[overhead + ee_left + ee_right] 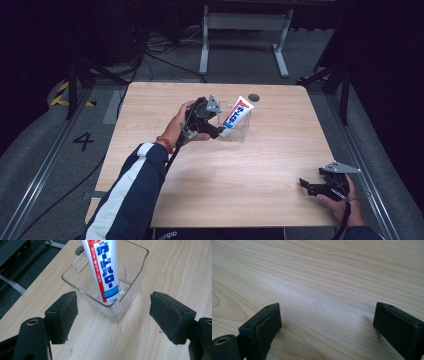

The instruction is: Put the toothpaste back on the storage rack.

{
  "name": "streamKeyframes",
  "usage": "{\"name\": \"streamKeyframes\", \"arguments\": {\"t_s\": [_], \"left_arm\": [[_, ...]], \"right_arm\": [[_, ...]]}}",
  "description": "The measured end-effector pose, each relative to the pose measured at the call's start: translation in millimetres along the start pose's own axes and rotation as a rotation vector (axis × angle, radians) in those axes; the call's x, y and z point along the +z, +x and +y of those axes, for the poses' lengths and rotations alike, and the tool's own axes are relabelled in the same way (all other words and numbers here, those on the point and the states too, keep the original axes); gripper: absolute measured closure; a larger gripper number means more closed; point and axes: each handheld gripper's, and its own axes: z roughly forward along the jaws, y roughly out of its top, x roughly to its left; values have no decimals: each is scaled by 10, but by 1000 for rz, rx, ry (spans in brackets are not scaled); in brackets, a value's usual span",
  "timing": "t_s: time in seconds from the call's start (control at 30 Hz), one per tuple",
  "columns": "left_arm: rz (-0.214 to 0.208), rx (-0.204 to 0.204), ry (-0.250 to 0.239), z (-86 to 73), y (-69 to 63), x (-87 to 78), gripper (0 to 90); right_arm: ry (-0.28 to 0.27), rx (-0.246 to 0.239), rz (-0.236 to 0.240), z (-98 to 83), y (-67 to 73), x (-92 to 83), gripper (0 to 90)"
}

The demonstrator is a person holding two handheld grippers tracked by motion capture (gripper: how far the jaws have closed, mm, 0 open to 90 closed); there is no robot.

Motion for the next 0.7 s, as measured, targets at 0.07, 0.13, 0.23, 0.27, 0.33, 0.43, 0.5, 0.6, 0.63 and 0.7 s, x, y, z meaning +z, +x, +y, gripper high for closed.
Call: {"name": "streamKeyframes", "arguments": {"t_s": [0.07, 0.13, 0.23, 0.27, 0.33, 0.43, 0.5, 0.6, 0.63, 0.7], "left_arm": [[4, 4, 7, -31, -15, -48, 208], [11, 12, 10, -73, -38, -92, 205], [25, 40, 28, -147, -84, -172, 202], [26, 52, 37, -163, -87, -190, 201], [41, 64, 46, -233, -105, -240, 200], [44, 75, 68, -332, -118, -305, 205], [51, 85, 76, -390, -131, -338, 204], [59, 94, 86, -470, -147, -384, 205], [60, 95, 90, -515, -153, -407, 205], [61, 97, 104, -584, -157, -436, 204]], "right_arm": [[1, -2, -1, 0, -1, 0, 81], [1, -2, -1, -1, -1, 0, 81], [0, -1, -1, -1, -1, 0, 81], [1, -1, -2, -1, 0, -1, 81], [1, 0, -2, -1, 0, -2, 81], [1, 0, -2, -1, 0, -2, 81], [1, 0, -2, -1, 0, -2, 81], [1, 0, -2, -1, 1, -2, 81], [1, 0, -2, -1, 1, -2, 81], [1, 0, -2, -1, 1, -2, 81]]}}
